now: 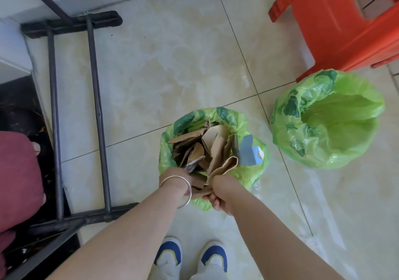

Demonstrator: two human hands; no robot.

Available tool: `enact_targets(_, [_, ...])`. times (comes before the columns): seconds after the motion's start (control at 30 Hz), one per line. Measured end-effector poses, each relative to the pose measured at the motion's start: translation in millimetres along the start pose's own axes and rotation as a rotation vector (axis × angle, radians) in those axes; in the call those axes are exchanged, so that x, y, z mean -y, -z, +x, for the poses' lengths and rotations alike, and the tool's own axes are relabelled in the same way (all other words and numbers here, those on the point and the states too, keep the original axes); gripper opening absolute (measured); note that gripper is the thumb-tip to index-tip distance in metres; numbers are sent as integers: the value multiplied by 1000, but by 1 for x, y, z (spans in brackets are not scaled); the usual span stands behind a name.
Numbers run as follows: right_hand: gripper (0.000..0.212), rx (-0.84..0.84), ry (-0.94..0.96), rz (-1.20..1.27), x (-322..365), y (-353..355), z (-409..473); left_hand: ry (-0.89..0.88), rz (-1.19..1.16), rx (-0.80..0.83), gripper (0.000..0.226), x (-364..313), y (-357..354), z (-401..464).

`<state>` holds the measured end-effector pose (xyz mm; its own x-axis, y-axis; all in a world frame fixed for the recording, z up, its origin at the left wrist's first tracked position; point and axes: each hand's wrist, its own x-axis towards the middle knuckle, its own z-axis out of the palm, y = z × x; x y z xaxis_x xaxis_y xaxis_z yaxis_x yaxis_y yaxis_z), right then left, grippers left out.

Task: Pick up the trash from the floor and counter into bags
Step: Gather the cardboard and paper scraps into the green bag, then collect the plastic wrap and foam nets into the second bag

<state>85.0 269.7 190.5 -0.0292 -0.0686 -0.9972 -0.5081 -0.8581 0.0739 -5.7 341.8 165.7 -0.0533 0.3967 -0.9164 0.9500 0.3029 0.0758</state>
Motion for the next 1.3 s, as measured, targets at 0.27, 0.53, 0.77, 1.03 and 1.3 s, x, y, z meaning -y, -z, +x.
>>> enact_targets(0.27, [31, 33, -11, 53, 4, 6, 33, -121, 503, -94, 31, -18, -13, 14])
enact_targets(0.53, [19, -321, 254, -60, -31, 8, -3, -329, 370, -364, 28, -1, 15, -62])
enact_targets(0.77, [16, -294, 306, 338, -118, 3, -80, -594, 389, -168, 19, 38, -6, -148])
enact_targets(1.03, [14, -340, 253, 466, -229, 35, -82, -655, 560, 73, 20, 61, -91, -185])
enact_targets(1.3, [22, -395, 214, 427, -310, 91, 42, -715, 1114, 61, 74, 73, -199, -86])
